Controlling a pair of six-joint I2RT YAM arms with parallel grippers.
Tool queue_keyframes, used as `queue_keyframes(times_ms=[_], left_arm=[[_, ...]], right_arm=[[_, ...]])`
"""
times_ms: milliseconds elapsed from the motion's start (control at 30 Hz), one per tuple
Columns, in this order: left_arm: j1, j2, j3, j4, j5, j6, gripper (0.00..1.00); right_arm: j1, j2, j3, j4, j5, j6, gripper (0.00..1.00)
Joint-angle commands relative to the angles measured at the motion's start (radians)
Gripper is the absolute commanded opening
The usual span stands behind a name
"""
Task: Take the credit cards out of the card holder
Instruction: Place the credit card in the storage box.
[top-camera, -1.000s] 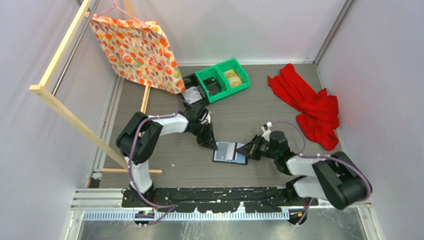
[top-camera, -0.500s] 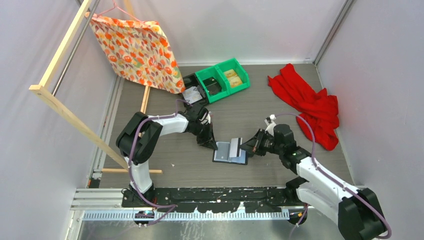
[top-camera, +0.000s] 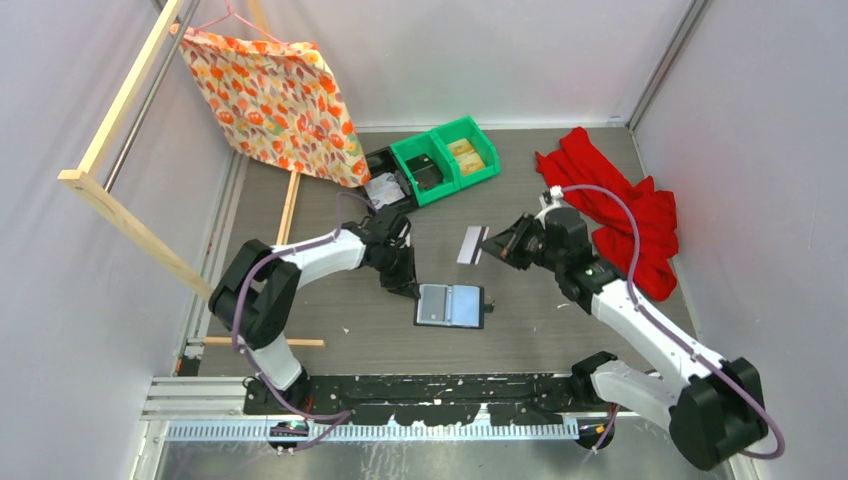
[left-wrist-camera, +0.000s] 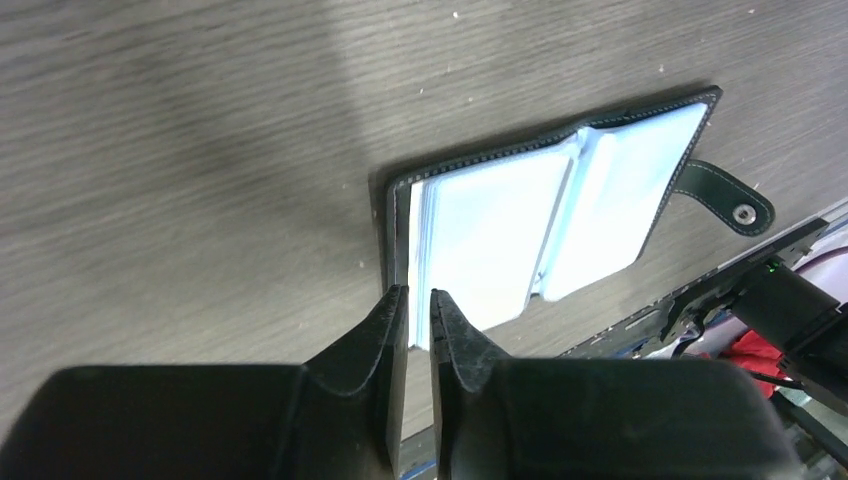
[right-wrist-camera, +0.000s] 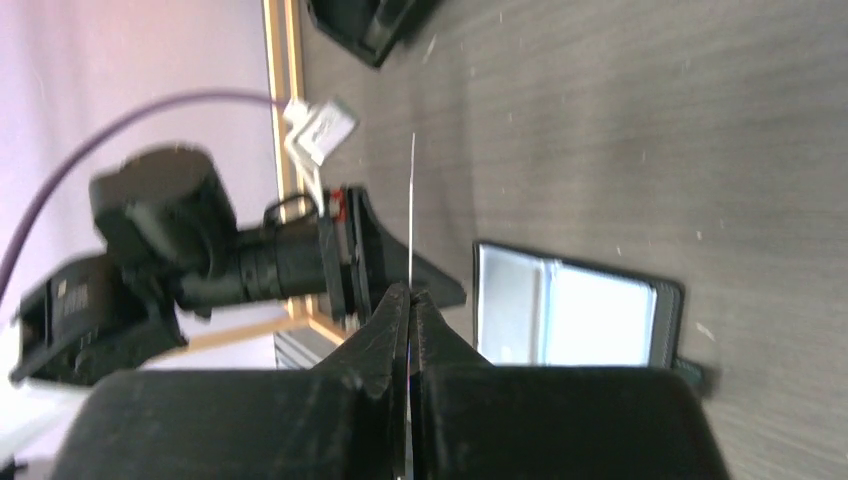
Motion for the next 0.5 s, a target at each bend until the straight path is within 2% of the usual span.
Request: queue_keyframes(times_ms=[0,133,467], left_arm=[[0.004,-0.107,0.014,-0.079,-0.068,0.029,0.16],[0.004,-0.146,0.022,-0.106,-0.084,0.034,0.19],[0.007,-0.332,0.010,-0.223,-0.198,0.025,0.17]], right_arm=[[-0.004,0.137,0.130,0.092,0.155,0.057,0.01],[0.005,0.292,0.241,0.180,0.218,0.086,0.01],[0.043,0.627,0.581,0.185,0.469,0.120,0.01]])
